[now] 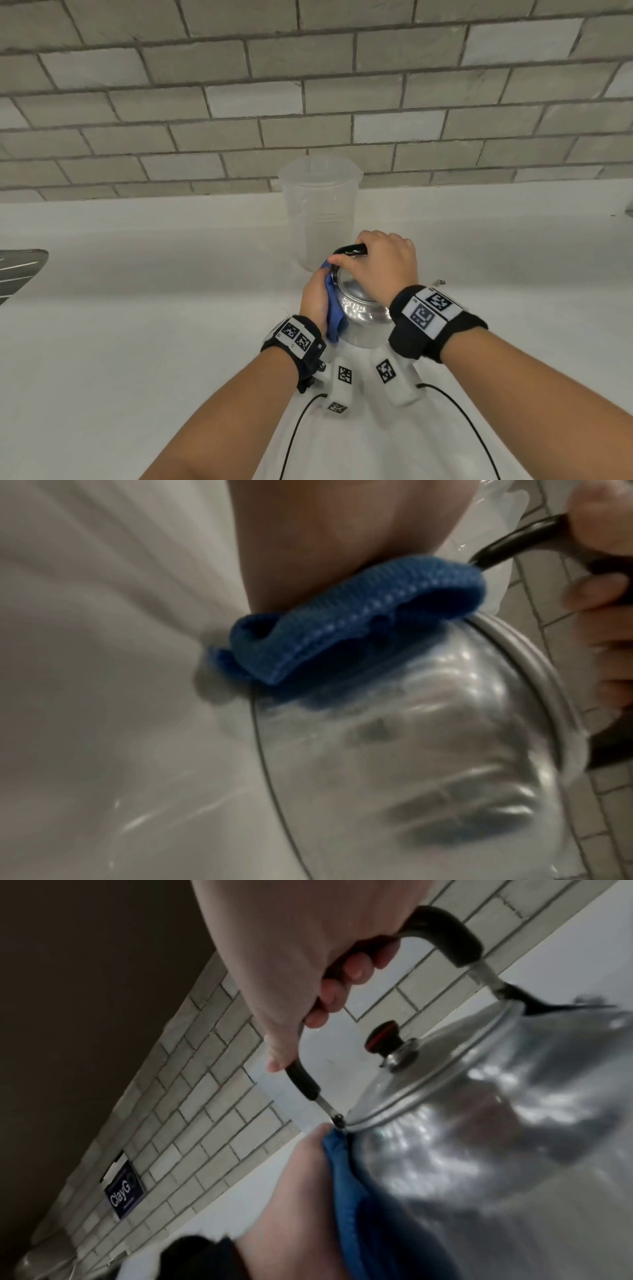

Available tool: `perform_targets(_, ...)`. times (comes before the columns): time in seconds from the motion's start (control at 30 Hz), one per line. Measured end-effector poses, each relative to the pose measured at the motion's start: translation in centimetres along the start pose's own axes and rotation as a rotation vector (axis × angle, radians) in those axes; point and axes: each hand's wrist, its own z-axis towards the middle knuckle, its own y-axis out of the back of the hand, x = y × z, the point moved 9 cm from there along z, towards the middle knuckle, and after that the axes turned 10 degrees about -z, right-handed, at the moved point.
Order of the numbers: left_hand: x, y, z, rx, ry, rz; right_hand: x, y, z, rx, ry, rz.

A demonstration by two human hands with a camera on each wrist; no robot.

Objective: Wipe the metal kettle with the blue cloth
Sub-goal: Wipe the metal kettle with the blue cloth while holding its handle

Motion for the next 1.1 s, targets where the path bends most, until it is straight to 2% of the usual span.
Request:
perform_targets(0.1, -0.1, 1.9, 0.7, -0.157, -0.103, 0.091, 0.3, -0.1, 0.9, 0.083, -0.036, 0.023)
perform_targets(0.17, -0.3, 2.5, 0.6, -0.214, -0.191, 0.203, -0.3, -0.4, 1.4, 0.155, -0.089, 0.037)
perform_targets(0.23, -0.6, 1.5, -0.7, -0.21, -0.255, 0.229, -1.4, -0.6, 1.9, 0.229, -0.164, 0.077)
perform_targets(0.33, 0.2, 0.4, -1.8, -0.201, -0.37, 0.295, -3.0, -1.3, 2.4, 0.343, -0.256, 0.256)
perform_targets(0.43, 0.5, 0.1, -1.9, -0.253, -0.476, 0.401, -3.2, -1.6, 2.7, 0.399, -0.207, 0.367)
perform_targets(0.53, -0.3, -1.1, -1.6, -0.185, -0.373, 0.419, -3.0, -1.2, 2.4, 0.42, -0.197, 0.526)
perform_targets(0.67, -1.3, -2.2, 0.1, -0.085, -0.093, 0.387, -2.9, -1.0, 2.0, 0.436, -0.218, 0.593)
perform_targets(0.77, -1.1, -2.8, 0.1, -0.03, 0.008, 0.355, -3.6, -1.2, 1.4, 0.417, -0.338, 0.676)
perform_targets(0.97, 0.1, -1.5, 1.0, -0.037, -0.042, 0.323, -7.5, -2.0, -0.8, 0.333, -0.741, 0.984)
perform_targets(1.1, 0.9, 0.3, 1.4, -0.104, -0.136, 0.302, -8.4, -2.8, -2.5, 0.281, -0.863, 1.133)
